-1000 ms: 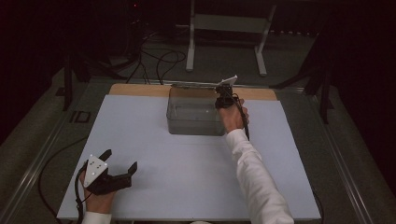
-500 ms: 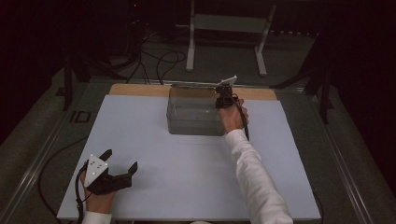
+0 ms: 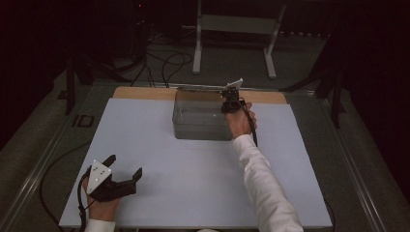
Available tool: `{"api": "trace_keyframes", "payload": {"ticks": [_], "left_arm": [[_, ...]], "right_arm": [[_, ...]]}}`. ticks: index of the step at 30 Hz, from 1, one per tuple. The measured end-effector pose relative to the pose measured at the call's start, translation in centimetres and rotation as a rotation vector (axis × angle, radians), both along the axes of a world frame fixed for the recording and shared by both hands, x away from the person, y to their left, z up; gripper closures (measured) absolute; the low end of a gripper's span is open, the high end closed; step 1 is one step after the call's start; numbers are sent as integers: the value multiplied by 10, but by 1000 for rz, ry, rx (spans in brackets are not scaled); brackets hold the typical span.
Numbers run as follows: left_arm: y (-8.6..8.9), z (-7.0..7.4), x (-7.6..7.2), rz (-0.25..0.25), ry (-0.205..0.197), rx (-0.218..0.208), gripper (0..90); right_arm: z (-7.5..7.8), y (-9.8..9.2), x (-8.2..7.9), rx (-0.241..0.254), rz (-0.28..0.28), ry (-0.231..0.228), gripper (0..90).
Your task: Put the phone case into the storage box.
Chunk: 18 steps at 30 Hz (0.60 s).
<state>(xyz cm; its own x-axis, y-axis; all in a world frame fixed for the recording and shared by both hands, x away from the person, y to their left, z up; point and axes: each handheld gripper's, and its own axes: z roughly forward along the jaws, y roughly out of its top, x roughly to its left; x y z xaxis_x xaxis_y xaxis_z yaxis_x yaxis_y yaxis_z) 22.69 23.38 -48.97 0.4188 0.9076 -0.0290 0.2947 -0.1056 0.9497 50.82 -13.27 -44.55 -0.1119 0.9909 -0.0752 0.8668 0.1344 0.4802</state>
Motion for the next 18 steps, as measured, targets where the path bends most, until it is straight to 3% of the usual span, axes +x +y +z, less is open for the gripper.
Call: {"api": "trace_keyframes", "payload": {"ticks": [7,14,18], "left_arm": [[-1,0,0,-1,2,2,3],[-1,0,0,-2,1,2,3],[-2,0,0,-2,1,3,3]], "right_arm": [[8,2,-8,-35,104,-24,646],[23,-1,-17,-81,203,-118,520],[28,-8,-19,-25,209,-117,426]]}}
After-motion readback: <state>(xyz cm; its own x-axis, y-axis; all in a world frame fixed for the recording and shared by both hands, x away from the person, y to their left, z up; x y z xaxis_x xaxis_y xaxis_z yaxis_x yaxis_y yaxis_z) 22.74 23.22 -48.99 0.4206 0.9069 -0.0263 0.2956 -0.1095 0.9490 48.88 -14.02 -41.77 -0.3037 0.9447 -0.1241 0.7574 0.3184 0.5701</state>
